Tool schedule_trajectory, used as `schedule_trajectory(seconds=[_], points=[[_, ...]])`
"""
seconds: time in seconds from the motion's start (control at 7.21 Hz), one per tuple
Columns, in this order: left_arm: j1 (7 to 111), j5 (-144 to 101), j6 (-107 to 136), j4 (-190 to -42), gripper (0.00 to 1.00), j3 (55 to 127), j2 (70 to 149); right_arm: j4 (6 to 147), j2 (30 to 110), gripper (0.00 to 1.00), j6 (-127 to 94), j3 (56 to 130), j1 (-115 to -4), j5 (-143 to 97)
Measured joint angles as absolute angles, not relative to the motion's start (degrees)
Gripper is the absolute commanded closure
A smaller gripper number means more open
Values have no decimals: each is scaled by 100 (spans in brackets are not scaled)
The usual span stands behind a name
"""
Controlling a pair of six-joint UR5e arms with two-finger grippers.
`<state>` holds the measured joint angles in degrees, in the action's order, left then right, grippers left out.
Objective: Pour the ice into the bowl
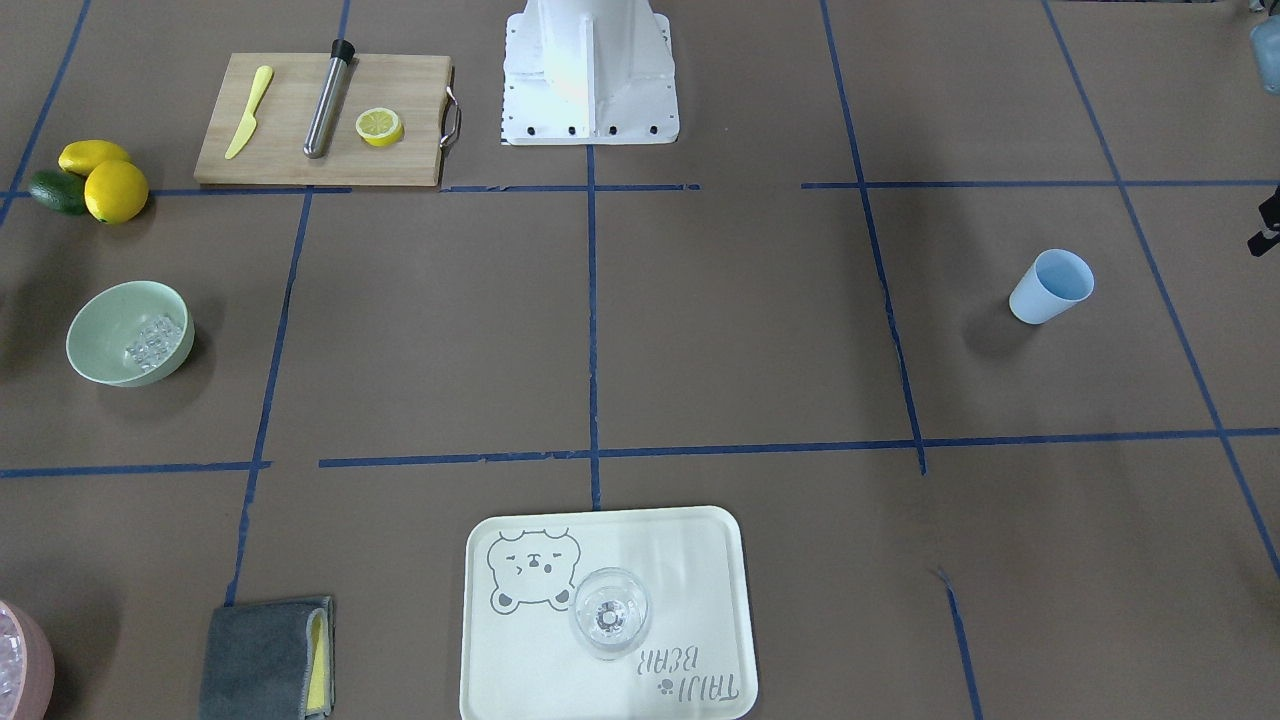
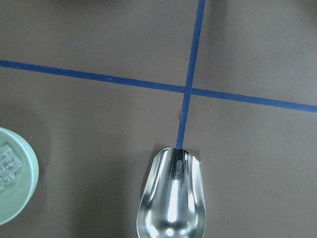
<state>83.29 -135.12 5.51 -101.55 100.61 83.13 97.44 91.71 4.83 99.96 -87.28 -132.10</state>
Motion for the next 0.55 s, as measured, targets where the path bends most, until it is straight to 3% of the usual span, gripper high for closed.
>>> schedule_trajectory(seconds=[0.55], points=[[8345, -13461, 548, -9763, 0, 10042, 8460, 9751, 9296, 0, 484, 9951, -8718, -13275]])
